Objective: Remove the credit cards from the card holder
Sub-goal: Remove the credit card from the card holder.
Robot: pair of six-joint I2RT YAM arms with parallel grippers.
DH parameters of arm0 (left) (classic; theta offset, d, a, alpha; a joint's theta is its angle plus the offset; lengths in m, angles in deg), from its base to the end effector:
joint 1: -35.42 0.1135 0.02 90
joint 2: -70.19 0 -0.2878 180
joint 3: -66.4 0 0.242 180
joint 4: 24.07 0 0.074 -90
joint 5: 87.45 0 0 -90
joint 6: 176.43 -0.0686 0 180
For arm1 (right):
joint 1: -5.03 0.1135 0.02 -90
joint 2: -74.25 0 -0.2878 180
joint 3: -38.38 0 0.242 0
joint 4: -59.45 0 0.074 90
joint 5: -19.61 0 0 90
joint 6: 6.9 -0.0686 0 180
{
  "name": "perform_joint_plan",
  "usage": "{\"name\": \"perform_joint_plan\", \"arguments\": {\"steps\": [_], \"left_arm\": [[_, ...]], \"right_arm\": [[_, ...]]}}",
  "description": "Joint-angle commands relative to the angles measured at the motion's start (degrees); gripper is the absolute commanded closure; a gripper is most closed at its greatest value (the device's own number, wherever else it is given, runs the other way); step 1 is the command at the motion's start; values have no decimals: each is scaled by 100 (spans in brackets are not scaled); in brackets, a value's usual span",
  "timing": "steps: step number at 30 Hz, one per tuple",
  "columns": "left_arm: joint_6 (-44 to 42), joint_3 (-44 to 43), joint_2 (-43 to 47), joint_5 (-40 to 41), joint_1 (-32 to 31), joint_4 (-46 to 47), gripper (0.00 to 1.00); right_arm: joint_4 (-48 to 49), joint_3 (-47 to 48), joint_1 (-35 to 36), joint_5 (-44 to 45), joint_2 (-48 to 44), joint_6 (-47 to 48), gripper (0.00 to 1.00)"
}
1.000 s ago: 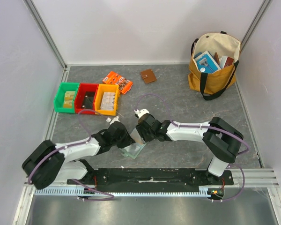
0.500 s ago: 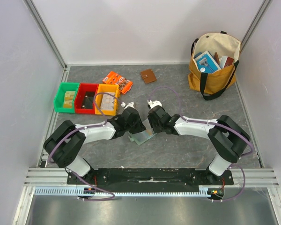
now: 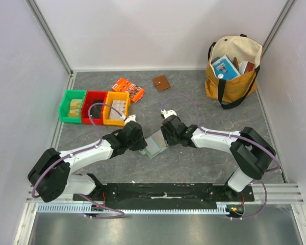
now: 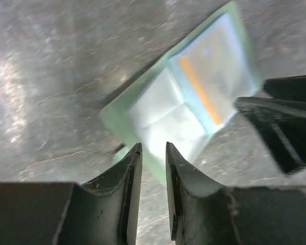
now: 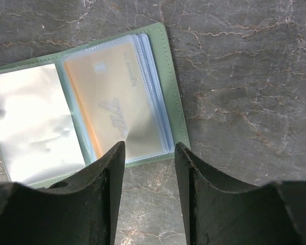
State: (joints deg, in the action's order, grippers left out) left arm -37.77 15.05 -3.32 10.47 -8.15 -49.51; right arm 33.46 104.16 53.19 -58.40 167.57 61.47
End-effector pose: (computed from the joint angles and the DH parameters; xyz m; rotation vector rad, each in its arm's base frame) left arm 0.1936 -0.1711 0.1934 -0.1762 2.4679 -0.5727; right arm 0.2342 0.2402 0.1755 -0.4880 2.4458 0.2551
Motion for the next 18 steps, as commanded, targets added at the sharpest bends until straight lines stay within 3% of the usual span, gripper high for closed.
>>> {"name": "perform_joint_plan", "arguments": {"steps": [1,12,18], "left_arm": [[-103,210,-48,324,-11,-367,68],[20,403,-506,192,-11,11,71],[64,474,-515,52,-20,151,75]], "right_arm": [[135,114,53,-118,90,-43,50],[153,114,62,-214,213,80,59],[127,132,97,-294,178,124,70]]}}
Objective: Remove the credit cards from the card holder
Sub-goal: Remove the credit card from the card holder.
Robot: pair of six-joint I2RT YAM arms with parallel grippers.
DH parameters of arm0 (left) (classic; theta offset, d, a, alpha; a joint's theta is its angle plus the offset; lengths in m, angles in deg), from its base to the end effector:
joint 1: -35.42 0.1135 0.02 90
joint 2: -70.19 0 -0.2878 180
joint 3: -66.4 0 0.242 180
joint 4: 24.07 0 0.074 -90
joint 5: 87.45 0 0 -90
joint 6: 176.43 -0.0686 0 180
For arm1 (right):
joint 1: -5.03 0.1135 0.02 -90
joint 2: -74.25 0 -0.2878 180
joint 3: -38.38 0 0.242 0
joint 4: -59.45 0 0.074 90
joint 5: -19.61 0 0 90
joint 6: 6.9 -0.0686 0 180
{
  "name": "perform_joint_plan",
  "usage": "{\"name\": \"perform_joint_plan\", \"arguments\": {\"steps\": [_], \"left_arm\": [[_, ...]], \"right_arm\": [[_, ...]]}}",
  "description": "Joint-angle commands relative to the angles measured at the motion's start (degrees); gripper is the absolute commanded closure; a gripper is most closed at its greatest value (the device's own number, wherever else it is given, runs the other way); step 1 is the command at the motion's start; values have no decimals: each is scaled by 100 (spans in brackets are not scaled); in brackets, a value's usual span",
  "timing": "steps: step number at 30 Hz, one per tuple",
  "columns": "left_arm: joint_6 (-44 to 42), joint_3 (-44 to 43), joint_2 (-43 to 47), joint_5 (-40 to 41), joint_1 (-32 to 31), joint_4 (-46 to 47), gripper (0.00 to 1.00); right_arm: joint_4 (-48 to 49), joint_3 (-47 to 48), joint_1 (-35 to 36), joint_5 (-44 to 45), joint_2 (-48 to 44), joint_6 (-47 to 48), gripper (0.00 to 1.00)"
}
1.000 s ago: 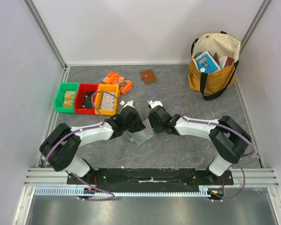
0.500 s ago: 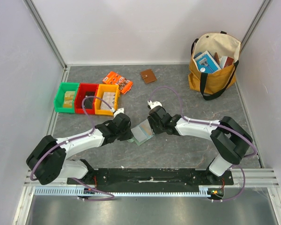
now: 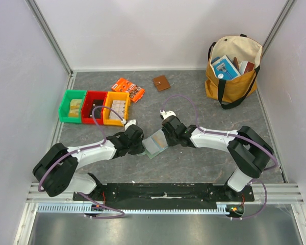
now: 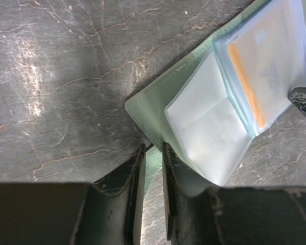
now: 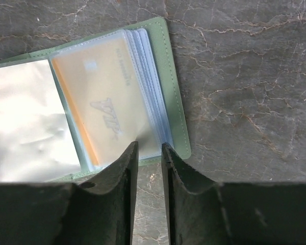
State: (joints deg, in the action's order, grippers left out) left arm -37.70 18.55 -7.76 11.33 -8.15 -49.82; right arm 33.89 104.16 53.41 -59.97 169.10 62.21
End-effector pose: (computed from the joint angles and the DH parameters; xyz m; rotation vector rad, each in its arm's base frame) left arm 0.1875 -0.1640 0.1562 -0.1774 2.5822 -0.4356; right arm 0.2336 0.2442 0.1673 -0.5278 2.4662 0.2677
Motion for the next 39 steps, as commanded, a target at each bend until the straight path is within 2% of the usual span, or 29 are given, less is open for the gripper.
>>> {"name": "perform_joint_plan", "arguments": {"steps": [1,5,10,22,25,29,31,35,39], "left_arm": [[58,115,-71,-51,-11,182,75],[84,141,-71,-113,-11,252,75],[154,185,-124,-288,-11,401,75],[312,344,-97,-447,-11,700,76],[321,379,-97,-429,-11,718,76],[330,388,-97,-438,-11,727,76],[330,396,-97,-456,-2,736,76],[330,405,-71,-456,-11,736,76],[330,414,-62,-464,-20,736,76]], "right_arm": [[66,140,101,-136,16,58,73],[13,219,136,-197,-28,111,87],[4,281,163,-329,-19,102,94],[136,404,303,-954,-10,146,95],[92,378,312,-621,-168,155,82],[-83,299,312,301,-344,76,49],[-215,342,304,609,-301,15,39],[-260,316,304,796,-213,-47,26],[-172,342,304,620,-63,-47,22]]}}
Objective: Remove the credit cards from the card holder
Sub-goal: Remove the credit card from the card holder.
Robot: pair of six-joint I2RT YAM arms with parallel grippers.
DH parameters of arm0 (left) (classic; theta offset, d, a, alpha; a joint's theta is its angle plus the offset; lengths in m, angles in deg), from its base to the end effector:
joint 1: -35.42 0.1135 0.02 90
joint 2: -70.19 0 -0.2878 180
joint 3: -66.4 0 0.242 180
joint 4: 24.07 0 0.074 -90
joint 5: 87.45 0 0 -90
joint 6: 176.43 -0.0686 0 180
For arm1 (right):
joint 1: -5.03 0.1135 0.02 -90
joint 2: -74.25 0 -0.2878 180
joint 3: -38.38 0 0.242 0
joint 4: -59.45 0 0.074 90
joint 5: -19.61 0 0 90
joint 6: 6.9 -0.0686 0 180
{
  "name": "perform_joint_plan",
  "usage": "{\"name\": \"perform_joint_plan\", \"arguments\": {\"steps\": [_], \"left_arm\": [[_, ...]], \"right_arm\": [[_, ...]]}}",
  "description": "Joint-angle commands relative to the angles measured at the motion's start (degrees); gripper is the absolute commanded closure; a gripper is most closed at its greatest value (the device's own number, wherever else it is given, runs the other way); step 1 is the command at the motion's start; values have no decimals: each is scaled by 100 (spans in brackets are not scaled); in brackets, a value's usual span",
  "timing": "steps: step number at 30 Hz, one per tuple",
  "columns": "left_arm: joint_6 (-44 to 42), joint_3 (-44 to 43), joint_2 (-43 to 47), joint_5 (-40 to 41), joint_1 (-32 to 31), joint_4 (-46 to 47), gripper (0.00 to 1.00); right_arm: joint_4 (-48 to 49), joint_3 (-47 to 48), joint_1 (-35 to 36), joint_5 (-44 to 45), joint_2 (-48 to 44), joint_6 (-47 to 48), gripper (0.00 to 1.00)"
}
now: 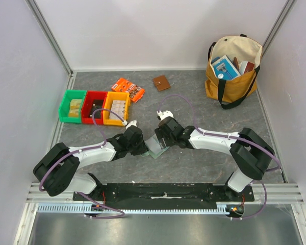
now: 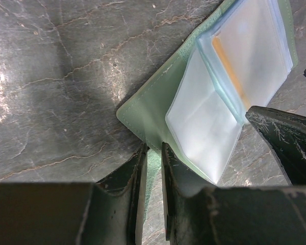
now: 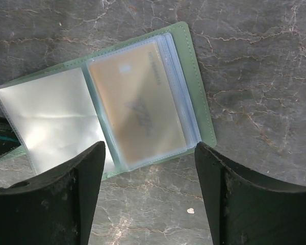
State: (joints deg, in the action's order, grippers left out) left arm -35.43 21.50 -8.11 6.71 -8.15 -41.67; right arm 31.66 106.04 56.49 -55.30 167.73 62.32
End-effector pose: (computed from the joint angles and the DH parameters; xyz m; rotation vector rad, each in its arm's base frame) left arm 0.1870 -0.1710 0.1514 -0.1990 2.5554 -0.6037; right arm 0.2249 0.2536 0.1825 -0.5499 2.4114 0.2144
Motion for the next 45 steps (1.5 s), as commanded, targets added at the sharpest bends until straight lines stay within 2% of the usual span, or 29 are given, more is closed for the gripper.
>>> {"name": "perform_joint_plan", "arguments": {"steps": [1,10,18,28,38,45], "left_arm": [[103,119,-27,-12,-11,-80,76],[112,119,-18,-21,-2,-71,76],[120,101,-53,-65,-11,-27,76],[138,101,-89,-118,-11,26,77],[164,110,-142,-170,-11,96,77],[366,338,165,-65,-11,70,77]], "right_arm": [[77,137,-5,100,101,-58,21],[236,111,-5,-314,294,-5,24],[244,111,-5,-481,259,47,41],[236,199,57,-893,102,240,49],[403,295,294,-1700,-145,565,49],[403,322,391,-2343,74,698,49]]}}
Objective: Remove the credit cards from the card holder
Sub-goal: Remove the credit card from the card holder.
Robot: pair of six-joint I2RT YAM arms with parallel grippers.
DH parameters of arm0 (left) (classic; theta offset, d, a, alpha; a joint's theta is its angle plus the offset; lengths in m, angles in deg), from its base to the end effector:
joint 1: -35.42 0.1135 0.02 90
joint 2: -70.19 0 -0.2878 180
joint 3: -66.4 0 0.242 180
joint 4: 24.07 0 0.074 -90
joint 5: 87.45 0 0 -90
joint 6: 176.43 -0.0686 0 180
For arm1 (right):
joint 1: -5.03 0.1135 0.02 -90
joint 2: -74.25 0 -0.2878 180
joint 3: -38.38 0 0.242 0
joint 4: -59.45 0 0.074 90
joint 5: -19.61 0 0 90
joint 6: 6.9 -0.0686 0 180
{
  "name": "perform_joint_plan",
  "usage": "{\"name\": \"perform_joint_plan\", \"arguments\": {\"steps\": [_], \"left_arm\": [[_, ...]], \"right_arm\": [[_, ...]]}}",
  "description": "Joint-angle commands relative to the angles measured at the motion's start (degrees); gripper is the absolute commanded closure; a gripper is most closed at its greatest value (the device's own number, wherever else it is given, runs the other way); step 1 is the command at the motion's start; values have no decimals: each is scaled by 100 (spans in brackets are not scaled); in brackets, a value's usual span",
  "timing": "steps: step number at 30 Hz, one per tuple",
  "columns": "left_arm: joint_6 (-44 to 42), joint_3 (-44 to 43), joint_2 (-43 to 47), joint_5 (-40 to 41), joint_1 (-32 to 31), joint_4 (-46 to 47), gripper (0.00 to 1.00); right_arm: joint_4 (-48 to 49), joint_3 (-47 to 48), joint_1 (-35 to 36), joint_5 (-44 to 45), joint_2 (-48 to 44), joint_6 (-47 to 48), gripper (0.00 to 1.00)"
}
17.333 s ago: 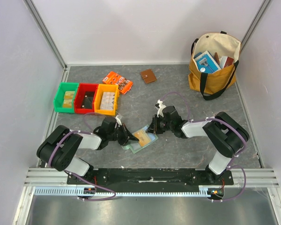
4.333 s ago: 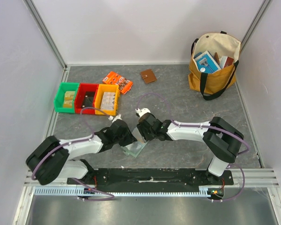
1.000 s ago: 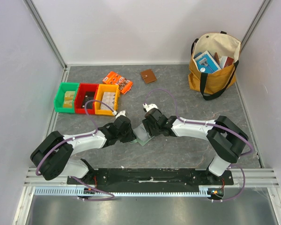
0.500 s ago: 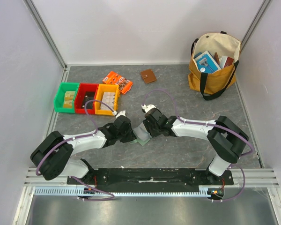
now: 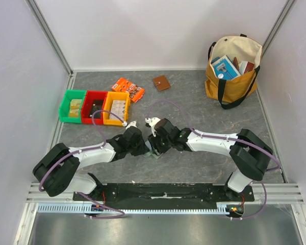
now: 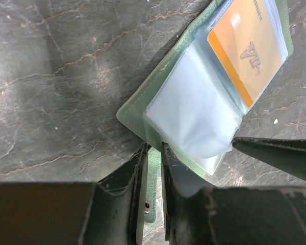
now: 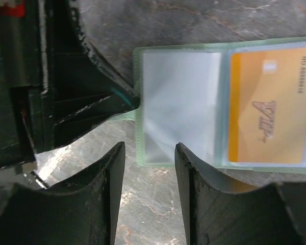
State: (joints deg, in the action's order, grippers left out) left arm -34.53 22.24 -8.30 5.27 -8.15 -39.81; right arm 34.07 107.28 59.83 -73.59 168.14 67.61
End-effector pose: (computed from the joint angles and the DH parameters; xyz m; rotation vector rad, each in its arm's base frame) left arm 0.1862 -0.1726 0.1497 -0.2082 2.5551 -0.6482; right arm 0.1985 0.2880 0.1887 -0.8801 2.3879 0.5860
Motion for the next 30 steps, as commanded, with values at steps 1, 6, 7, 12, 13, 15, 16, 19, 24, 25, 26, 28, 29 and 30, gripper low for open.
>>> {"name": "perform_joint_plan", "arguments": {"steps": [1,6,7,12,13,15,16,19,24,25,26,28,29,30], "left_arm": [[320,343,308,123,-11,-142,77],[637,703,1168,500,-11,-511,76],[672,756,1475,571,-11,-625,75],[725,626,2434,861,-11,-1214,73],[708,555,2532,870,-11,-1284,73],[664,362,2647,774,-11,-1268,72],[637,283,2647,678,-11,-1189,72],[541,10,2323,240,-11,-663,72],[356,-578,1182,-376,-2,94,76],[356,-640,962,-404,-2,121,79],[356,-667,750,-395,7,295,81],[417,-668,425,-334,41,437,85],[461,-632,275,-325,59,472,86],[514,-563,152,-334,85,534,87]], "right_arm": [[171,197,65,-567,77,177,49],[92,179,83,-954,130,274,49],[48,188,83,-963,104,309,49],[-92,188,-109,-1086,-221,397,49],[-93,197,-198,-1095,-309,388,49],[-101,179,-470,-1104,-484,380,50],[-110,162,-619,-1104,-581,362,51],[-84,127,-1015,-1077,-661,301,57],[240,-4,-1130,-1392,-512,99,66],[433,-101,-1130,-1515,-494,-23,69],[617,-232,-1130,-1604,-485,-181,71],[1048,-487,-1130,-1823,-433,-428,73],[1267,-619,-1130,-1929,-372,-577,74],[1452,-734,-1130,-1999,-328,-674,75]]}}
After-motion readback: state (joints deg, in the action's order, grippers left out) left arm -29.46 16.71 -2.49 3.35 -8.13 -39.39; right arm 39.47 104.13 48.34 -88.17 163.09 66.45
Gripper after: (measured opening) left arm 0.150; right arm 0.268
